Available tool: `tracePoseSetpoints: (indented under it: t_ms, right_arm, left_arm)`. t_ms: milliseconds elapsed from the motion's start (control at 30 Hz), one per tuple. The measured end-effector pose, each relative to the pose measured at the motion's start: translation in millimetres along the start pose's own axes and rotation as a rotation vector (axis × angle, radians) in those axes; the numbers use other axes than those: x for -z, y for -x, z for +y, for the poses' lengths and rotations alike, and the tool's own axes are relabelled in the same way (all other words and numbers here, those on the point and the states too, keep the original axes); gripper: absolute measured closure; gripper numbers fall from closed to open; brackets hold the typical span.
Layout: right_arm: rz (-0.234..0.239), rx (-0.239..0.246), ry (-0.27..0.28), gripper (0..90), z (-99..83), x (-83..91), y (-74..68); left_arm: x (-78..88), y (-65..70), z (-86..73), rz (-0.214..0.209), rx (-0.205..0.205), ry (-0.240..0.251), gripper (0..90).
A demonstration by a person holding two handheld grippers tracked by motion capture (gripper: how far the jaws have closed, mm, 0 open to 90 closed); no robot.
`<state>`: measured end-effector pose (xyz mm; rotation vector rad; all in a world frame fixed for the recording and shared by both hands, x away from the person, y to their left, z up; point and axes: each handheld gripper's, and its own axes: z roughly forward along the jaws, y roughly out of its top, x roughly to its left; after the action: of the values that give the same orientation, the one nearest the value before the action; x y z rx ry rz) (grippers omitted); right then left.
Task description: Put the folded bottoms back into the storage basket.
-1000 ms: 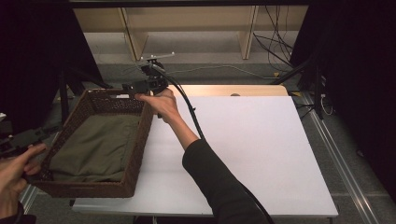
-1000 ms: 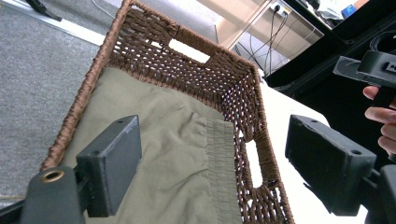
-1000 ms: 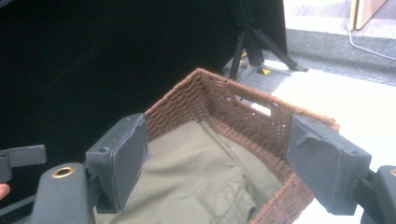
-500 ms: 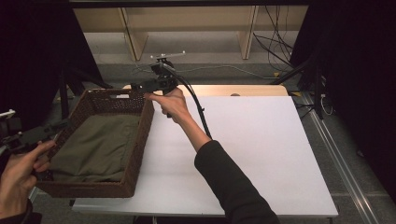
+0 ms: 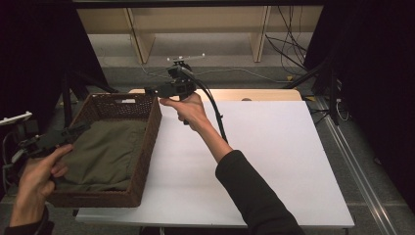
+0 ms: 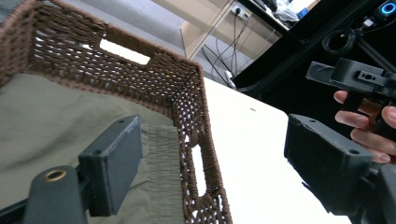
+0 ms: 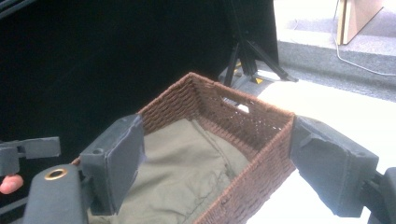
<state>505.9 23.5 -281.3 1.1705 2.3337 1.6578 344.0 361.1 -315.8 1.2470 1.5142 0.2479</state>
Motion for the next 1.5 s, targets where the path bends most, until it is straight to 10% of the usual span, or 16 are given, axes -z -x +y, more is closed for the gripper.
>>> tracePoseSetpoints:
  t_ms: [800,1500]
  right_arm:
    - [-0.030,-0.011,0.034,19.7,-11.6,43.7,24.0]
    - [-0.046,0.002,0.058,19.8,-33.0,79.2,38.8]
  left_arm:
    - [-36.3,38.8,-26.1,-0.106,-0.025,-0.040,19.4]
    - [-73.9,68.7,-61.9,-0.143,-0.143,-0.103,19.2]
